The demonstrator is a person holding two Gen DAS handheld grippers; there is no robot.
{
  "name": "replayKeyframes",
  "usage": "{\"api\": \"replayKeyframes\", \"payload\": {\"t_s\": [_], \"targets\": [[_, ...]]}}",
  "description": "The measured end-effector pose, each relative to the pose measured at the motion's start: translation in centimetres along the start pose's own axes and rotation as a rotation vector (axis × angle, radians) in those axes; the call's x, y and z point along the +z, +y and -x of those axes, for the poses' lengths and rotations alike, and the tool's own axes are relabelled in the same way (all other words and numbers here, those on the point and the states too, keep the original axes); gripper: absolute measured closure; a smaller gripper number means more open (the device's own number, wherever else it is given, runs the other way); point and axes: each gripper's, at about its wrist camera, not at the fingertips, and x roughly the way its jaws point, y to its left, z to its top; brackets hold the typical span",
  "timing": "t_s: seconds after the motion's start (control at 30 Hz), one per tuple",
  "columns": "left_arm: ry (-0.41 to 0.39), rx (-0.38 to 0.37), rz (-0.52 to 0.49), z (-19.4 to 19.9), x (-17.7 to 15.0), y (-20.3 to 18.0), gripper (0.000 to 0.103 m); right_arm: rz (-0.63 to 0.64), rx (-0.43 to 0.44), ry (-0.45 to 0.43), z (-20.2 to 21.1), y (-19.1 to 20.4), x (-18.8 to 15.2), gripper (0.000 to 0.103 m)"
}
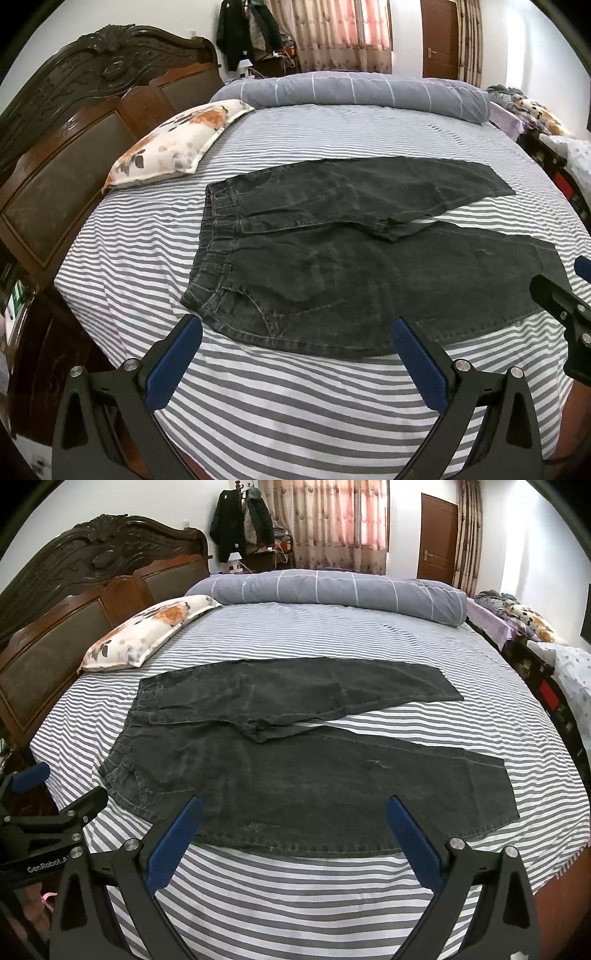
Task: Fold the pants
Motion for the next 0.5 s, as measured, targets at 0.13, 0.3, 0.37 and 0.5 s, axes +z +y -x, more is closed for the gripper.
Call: {"api": "replayKeyframes", "payload": {"t_s": [0.13, 0.3, 0.37, 0.5], "targets": [[0.008, 0.0, -0.002, -0.5, 0.3, 0.3, 0.001, -0.005, 0.001, 0.003, -0.4, -0.1, 0.2, 0.004], [0.012, 0.003, -0.01, -1.1, 0.7, 0.4, 0.001, 0.0, 0.002, 0.012, -1.1, -0.1, 0.4, 0.004], [0.015, 0.002, -0.011, -1.5, 1.0, 0.5, 0.001, 0.002, -0.001, 0.016, -1.4, 0.0, 0.5, 0.004], [0.022, 0.003, -0.018, -2.3, 1.4, 0.5, 0.001, 0.003, -0.001, 0.023, -2.0, 0.1, 0.9, 0.004]]}}
